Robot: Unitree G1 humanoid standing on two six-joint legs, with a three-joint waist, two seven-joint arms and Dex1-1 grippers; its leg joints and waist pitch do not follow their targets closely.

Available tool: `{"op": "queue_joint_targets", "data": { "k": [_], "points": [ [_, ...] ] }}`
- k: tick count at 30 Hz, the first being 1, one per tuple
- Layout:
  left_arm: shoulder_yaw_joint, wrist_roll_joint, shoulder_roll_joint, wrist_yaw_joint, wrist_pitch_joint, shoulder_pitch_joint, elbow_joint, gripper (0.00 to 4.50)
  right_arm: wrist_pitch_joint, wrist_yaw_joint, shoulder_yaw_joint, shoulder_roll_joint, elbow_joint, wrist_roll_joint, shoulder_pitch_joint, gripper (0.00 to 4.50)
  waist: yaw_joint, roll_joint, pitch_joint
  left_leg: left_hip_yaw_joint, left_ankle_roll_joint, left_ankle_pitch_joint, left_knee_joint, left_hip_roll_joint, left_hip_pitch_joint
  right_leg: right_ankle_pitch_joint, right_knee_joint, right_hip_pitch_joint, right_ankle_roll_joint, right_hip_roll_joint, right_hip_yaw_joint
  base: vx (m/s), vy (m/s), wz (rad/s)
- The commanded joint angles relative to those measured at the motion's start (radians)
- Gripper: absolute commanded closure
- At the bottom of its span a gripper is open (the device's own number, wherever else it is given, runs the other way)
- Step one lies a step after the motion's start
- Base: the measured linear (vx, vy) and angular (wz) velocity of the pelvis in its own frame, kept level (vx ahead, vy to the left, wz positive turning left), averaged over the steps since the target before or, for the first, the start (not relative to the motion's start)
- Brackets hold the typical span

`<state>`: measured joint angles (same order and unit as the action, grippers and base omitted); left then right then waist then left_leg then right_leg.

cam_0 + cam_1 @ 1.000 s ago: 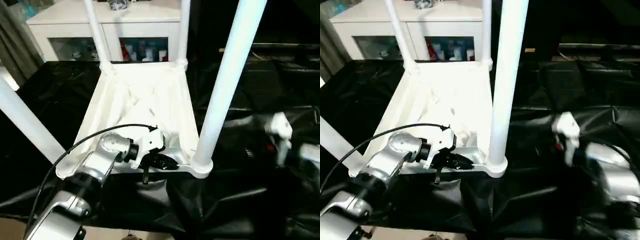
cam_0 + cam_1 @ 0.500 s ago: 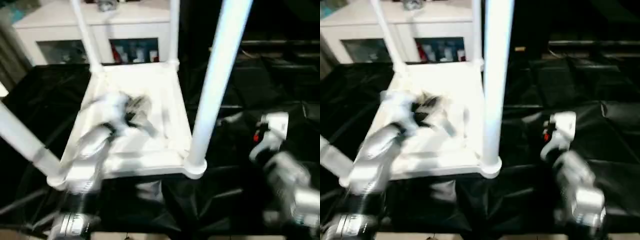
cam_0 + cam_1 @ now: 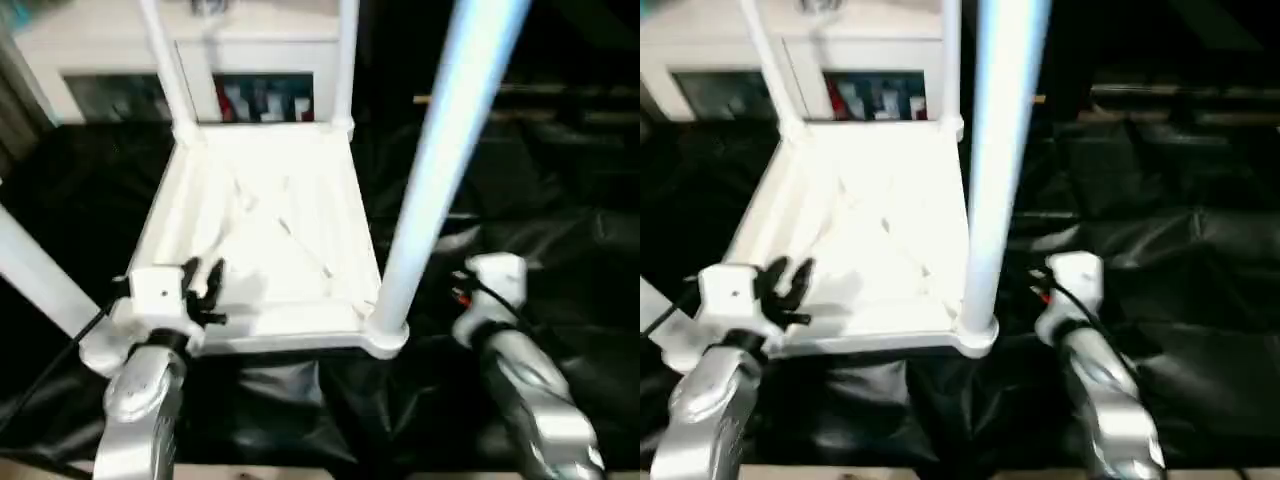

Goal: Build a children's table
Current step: Rotate leg to tighten, then flip table

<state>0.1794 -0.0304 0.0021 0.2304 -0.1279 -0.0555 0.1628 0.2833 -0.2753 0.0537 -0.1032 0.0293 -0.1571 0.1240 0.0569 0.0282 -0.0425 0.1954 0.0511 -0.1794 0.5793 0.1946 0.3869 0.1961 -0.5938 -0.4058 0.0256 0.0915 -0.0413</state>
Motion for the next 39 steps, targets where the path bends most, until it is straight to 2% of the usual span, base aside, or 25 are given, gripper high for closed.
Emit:
{"op": "queue_joint_targets", "data": {
  "k": [1,2,3,5,6,7,8,9,10,11,12,14,15,16,17,18,20,21,22,23,27,32,36,38,39],
  "points": [
    [-0.01,0.023,0.005,-0.018,-0.011,-0.013,0.022,2.6,0.008,-0.025,-0.003,-0.012,-0.024,-0.008,0.005,0.0,0.002,-0.023,0.047,-0.021,0.015,-0.289,-0.084,0.039,-0.02,0.228,0.078,0.022,-0.075,0.027,0.031,0.0,0.0,0.0],
    [-0.014,0.026,0.011,-0.017,-0.006,-0.017,0.018,2.6,0.0,-0.029,-0.008,-0.014,-0.031,-0.005,0.004,0.0,0.001,-0.014,0.048,-0.019,0.02,-0.285,-0.082,0.039,-0.022,0.192,0.078,0.024,-0.074,0.025,0.031,0.0,0.0,0.0],
    [-0.017,0.025,0.018,-0.013,-0.01,-0.02,0.013,2.6,-0.006,-0.028,-0.008,-0.014,-0.037,-0.004,0.002,0.0,0.002,-0.013,0.05,-0.02,0.028,-0.284,-0.082,0.038,-0.024,0.138,0.074,0.027,-0.08,0.023,0.031,0.0,0.0,0.0],
    [-0.028,0.02,0.03,-0.001,-0.026,-0.026,0.014,2.6,-0.007,-0.02,-0.004,-0.012,-0.024,-0.008,-0.014,0.0,0.006,-0.052,0.054,-0.023,0.043,-0.264,-0.081,0.035,-0.028,0.045,0.065,0.031,-0.101,0.021,0.029,0.0,0.0,0.0],
    [-0.035,0.017,0.036,0.005,-0.036,-0.026,0.018,2.6,-0.003,-0.016,0.0,-0.01,-0.012,-0.012,-0.021,0.0,0.005,-0.046,0.055,-0.022,0.038,-0.26,-0.08,0.033,-0.026,0.016,0.064,0.037,-0.111,0.021,0.027,0.0,0.0,0.0],
    [-0.046,0.018,0.046,0.017,-0.046,-0.02,0.022,2.6,0.007,-0.013,0.005,-0.007,0.015,-0.021,-0.035,0.0,0.007,-0.051,0.055,-0.021,0.031,-0.256,-0.076,0.03,-0.024,0.007,0.063,0.039,-0.123,0.024,0.029,0.0,0.0,0.0],
    [-0.049,0.015,0.049,0.021,-0.052,-0.017,0.026,2.6,0.01,-0.012,0.006,-0.006,0.029,-0.024,-0.043,0.0,0.006,-0.043,0.053,-0.018,0.024,-0.266,-0.078,0.03,-0.023,0.022,0.07,0.039,-0.125,0.024,0.029,0.0,0.0,0.0],
    [-0.053,0.013,0.052,0.024,-0.057,-0.014,0.029,2.6,0.014,-0.01,0.007,-0.005,0.043,-0.027,-0.051,0.0,0.005,-0.043,0.055,-0.018,0.008,-0.223,-0.073,0.028,-0.015,-0.002,0.067,0.041,-0.139,0.026,0.031,0.0,0.0,0.0],
    [-0.057,0.012,0.05,0.021,-0.064,0.007,0.015,2.6,0.01,-0.015,0.008,-0.008,0.055,-0.03,-0.067,0.0,0.009,-0.069,0.059,-0.018,-0.023,-0.105,-0.061,0.022,-0.003,-0.113,0.055,0.034,-0.169,0.025,0.028,0.0,0.0,0.0],
    [-0.06,0.013,0.049,0.019,-0.069,0.015,0.006,2.6,0.006,-0.018,0.007,-0.011,0.063,-0.028,-0.081,0.0,0.004,-0.055,0.06,-0.011,-0.047,-0.069,-0.056,0.019,-0.001,-0.151,0.06,0.031,-0.178,0.019,0.024,0.0,0.0,0.0],
    [-0.061,0.013,0.048,0.017,-0.07,0.018,0.003,2.6,0.003,-0.019,0.006,-0.012,0.065,-0.027,-0.086,0.0,0.006,-0.054,0.064,-0.01,-0.081,-0.049,-0.049,0.015,0.003,-0.159,0.058,0.03,-0.199,0.02,0.02,0.0,0.0,0.0],
    [-0.069,0.007,0.046,0.013,-0.068,0.013,0.009,2.6,0.005,-0.013,0.019,-0.018,0.097,-0.029,-0.128,0.0,0.003,-0.057,0.061,-0.007,-0.105,-0.12,-0.049,0.013,0.009,-0.019,0.073,0.024,-0.211,0.023,0.018,0.0,0.0,0.0],
    [-0.069,0.007,0.046,0.013,-0.068,0.013,0.009,2.6,0.005,-0.013,0.019,-0.018,0.097,-0.029,-0.128,0.0,0.0,-0.06,0.056,-0.008,-0.095,-0.214,-0.054,0.016,0.005,0.141,0.087,0.021,-0.193,0.026,0.016,0.0,0.0,0.0],
    [-0.071,0.001,0.043,0.012,-0.066,0.004,0.016,2.6,0.007,-0.013,0.026,-0.02,0.106,-0.034,-0.135,0.0,-0.008,-0.065,0.046,-0.015,-0.047,-0.378,-0.065,0.02,-0.012,0.393,0.101,0.02,-0.143,0.028,0.012,0.0,0.0,0.0],
    [-0.078,0.0,0.041,0.01,-0.062,-0.012,0.024,2.6,0.009,-0.017,0.032,-0.032,0.114,-0.035,-0.146,0.0,-0.013,-0.068,0.043,-0.02,-0.021,-0.439,-0.069,0.022,-0.02,0.484,0.108,0.017,-0.11,0.029,0.011,0.0,0.0,0.0],
    [-0.078,0.0,0.041,0.01,-0.062,-0.012,0.024,2.6,0.009,-0.017,0.032,-0.032,0.114,-0.035,-0.146,0.0,-0.019,-0.067,0.04,-0.03,0.013,-0.49,-0.075,0.024,-0.025,0.553,0.119,0.013,-0.056,0.028,0.012,0.0,0.0,0.0],
    [-0.093,0.006,0.035,0.004,-0.063,-0.032,0.034,2.6,0.012,-0.033,0.04,-0.068,0.111,-0.029,-0.151,0.0,-0.031,-0.043,0.036,-0.033,0.025,-0.512,-0.08,0.023,-0.022,0.572,0.124,0.014,-0.019,0.026,0.01,0.0,0.0,0.0],
    [-0.099,0.009,0.034,0.002,-0.063,-0.04,0.039,2.6,0.015,-0.039,0.042,-0.081,0.11,-0.025,-0.154,0.0,-0.027,-0.058,0.035,-0.035,0.03,-0.517,-0.082,0.024,-0.027,0.583,0.127,0.01,-0.01,0.03,0.015,0.0,0.0,0.0],
    [-0.098,0.006,0.03,-0.003,-0.068,-0.06,0.051,2.6,0.023,-0.054,0.046,-0.101,0.118,-0.028,-0.162,0.0,-0.032,-0.039,0.035,-0.032,0.028,-0.515,-0.079,0.023,-0.027,0.584,0.132,0.008,-0.004,0.028,0.016,0.0,0.0,0.0],
    [-0.098,0.007,0.03,-0.004,-0.068,-0.071,0.055,2.6,0.024,-0.063,0.045,-0.11,0.124,-0.029,-0.169,0.0,-0.029,-0.046,0.037,-0.035,0.028,-0.503,-0.08,0.023,-0.025,0.572,0.125,0.013,-0.006,0.031,0.017,0.0,0.0,0.0],
    [-0.119,0.011,0.021,-0.014,-0.069,-0.147,0.09,2.6,0.05,-0.138,0.053,-0.171,0.148,-0.061,-0.202,0.0,-0.025,-0.033,0.041,-0.031,0.009,-0.455,-0.08,0.027,-0.016,0.509,0.119,0.017,-0.008,0.031,0.024,0.0,0.0,0.0],
    [-0.14,0.019,0.012,-0.028,-0.074,-0.136,0.086,2.6,0.074,-0.131,0.024,-0.168,0.153,-0.061,-0.187,0.0,-0.023,-0.034,0.042,-0.028,0.003,-0.428,-0.078,0.027,-0.016,0.455,0.115,0.015,-0.031,0.028,0.026,0.0,0.0,0.0],
    [-0.145,0.02,0.009,-0.038,-0.082,-0.122,0.074,2.6,0.089,-0.126,-0.006,-0.159,0.174,-0.063,-0.193,0.0,-0.02,-0.036,0.046,-0.027,0.0,-0.389,-0.078,0.029,-0.012,0.389,0.106,0.022,-0.047,0.028,0.027,0.0,0.0,0.0],
    [-0.144,0.006,0.012,-0.029,-0.108,-0.118,0.067,2.6,0.095,-0.129,-0.011,-0.158,0.179,-0.063,-0.192,0.0,-0.02,-0.04,0.049,-0.027,-0.002,-0.338,-0.077,0.03,-0.007,0.311,0.099,0.023,-0.064,0.027,0.029,0.0,0.0,0.0],
    [-0.138,-0.001,0.007,-0.033,-0.101,-0.118,0.066,2.6,0.097,-0.129,-0.01,-0.158,0.179,-0.064,-0.191,0.0,-0.02,-0.039,0.057,-0.022,-0.034,-0.177,-0.063,0.026,0.007,0.106,0.087,0.021,-0.113,0.018,0.027,0.0,0.0,0.0]
  ]
}}
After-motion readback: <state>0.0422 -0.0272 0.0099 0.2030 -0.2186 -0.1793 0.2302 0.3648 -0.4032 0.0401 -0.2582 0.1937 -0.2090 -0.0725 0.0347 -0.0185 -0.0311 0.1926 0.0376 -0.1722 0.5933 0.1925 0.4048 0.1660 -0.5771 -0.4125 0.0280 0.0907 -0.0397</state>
